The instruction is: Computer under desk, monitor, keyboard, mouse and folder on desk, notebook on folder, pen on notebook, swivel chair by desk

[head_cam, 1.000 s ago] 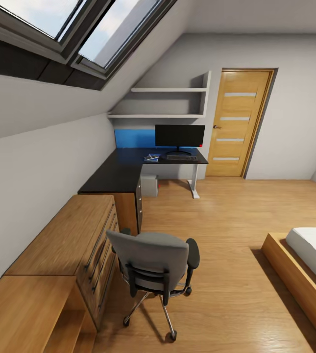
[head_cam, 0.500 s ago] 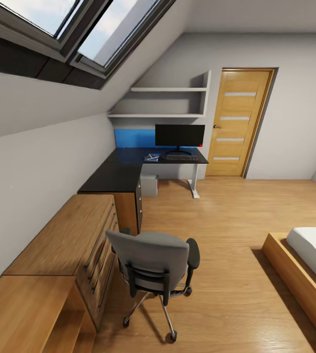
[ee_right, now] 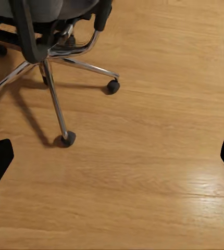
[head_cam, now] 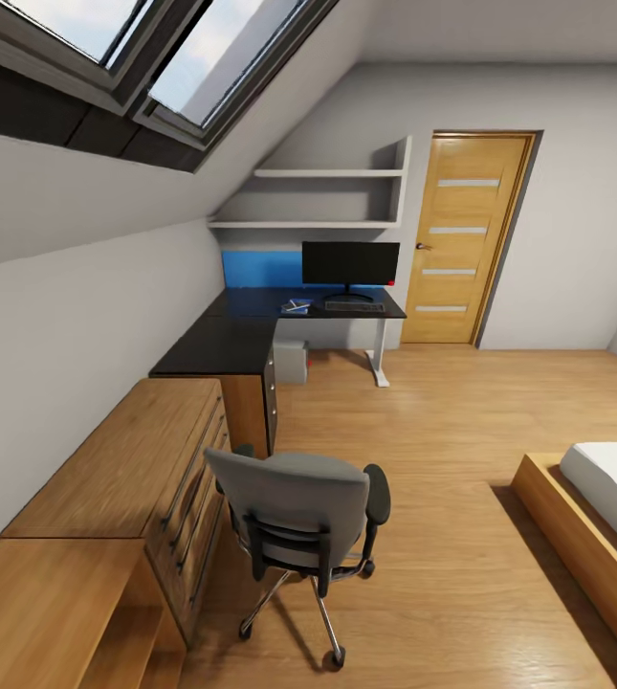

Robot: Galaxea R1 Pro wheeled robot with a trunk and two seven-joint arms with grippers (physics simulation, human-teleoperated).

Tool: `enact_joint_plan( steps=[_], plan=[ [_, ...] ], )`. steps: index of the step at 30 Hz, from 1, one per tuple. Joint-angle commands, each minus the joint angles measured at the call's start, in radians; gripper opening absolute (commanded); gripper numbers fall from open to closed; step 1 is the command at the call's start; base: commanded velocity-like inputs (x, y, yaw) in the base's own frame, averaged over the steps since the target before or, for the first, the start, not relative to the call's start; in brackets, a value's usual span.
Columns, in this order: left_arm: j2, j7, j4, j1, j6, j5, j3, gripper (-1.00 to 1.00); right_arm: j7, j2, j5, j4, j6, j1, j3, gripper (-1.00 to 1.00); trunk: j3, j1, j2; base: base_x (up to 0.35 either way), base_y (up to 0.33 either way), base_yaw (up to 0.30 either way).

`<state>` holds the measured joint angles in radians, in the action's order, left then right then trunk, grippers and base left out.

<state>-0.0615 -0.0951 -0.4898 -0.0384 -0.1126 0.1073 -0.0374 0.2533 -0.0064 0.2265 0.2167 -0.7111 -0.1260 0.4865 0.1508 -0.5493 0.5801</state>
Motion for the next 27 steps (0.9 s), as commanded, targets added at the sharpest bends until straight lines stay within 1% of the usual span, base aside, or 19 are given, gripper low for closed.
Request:
enact_joint_plan(
  steps=[1,2,3,4,7,8,11,14,18,21,23,27],
  plan=[
    [-0.004,-0.004,-0.004,-0.012,0.009,0.010,-0.004,1.00,0.012,-0.001,0.008,0.017,0.021,-0.010,0.008,1.00,0.005,-0.004,0.009,0.000,0.000,0.000],
    [-0.015,-0.004,-0.010,-0.032,0.026,0.010,-0.004,1.00,0.023,0.000,0.008,0.043,0.062,-0.029,0.008,1.00,0.008,-0.008,0.016,0.000,0.000,0.000],
    [-0.029,-0.005,-0.016,-0.055,0.041,0.009,-0.004,1.00,0.033,0.001,0.009,0.068,0.110,-0.062,0.007,1.00,0.012,-0.012,0.023,0.000,0.000,0.000],
    [-0.034,-0.004,-0.018,-0.064,0.046,0.008,-0.004,1.00,0.037,0.002,0.009,0.078,0.131,-0.084,0.007,1.00,0.015,-0.016,0.030,0.000,0.000,0.000],
    [-0.038,-0.003,-0.019,-0.073,0.051,0.005,-0.005,1.00,0.042,0.003,0.012,0.086,0.154,-0.119,0.007,1.00,0.024,-0.027,0.051,0.000,0.000,0.000],
    [-0.037,-0.003,-0.017,-0.076,0.051,0.005,-0.004,1.00,0.042,0.002,0.020,0.084,0.161,-0.133,0.007,1.00,0.027,-0.031,0.058,0.000,0.000,0.000],
    [-0.027,-0.002,-0.003,-0.078,0.050,0.006,-0.004,1.00,0.043,0.002,0.034,0.074,0.161,-0.141,0.006,1.00,0.037,-0.042,0.079,0.000,0.000,0.000],
    [-0.019,-0.002,0.032,-0.079,0.048,0.005,-0.004,1.00,0.043,0.001,0.042,0.044,0.158,-0.145,0.005,1.00,0.046,-0.054,0.100,0.000,0.000,0.000],
    [-0.016,-0.003,0.052,-0.080,0.039,0.006,0.000,1.00,0.043,0.001,0.047,0.002,0.135,-0.147,0.006,1.00,0.059,-0.069,0.128,0.000,0.000,0.000],
    [-0.015,-0.003,0.055,-0.080,0.025,0.007,0.001,1.00,0.043,0.004,0.045,-0.006,0.114,-0.147,0.011,1.00,0.068,-0.081,0.149,0.000,0.000,0.000],
    [-0.009,-0.004,0.057,-0.080,0.001,0.008,0.003,1.00,0.043,0.020,0.039,-0.015,0.101,-0.147,0.014,1.00,0.074,-0.088,0.163,0.000,0.000,0.000],
    [-0.002,-0.005,0.059,-0.080,-0.014,0.009,0.004,1.00,0.043,0.030,0.037,-0.020,0.098,-0.147,0.015,1.00,0.087,-0.104,0.191,0.000,0.000,0.000]
  ],
)
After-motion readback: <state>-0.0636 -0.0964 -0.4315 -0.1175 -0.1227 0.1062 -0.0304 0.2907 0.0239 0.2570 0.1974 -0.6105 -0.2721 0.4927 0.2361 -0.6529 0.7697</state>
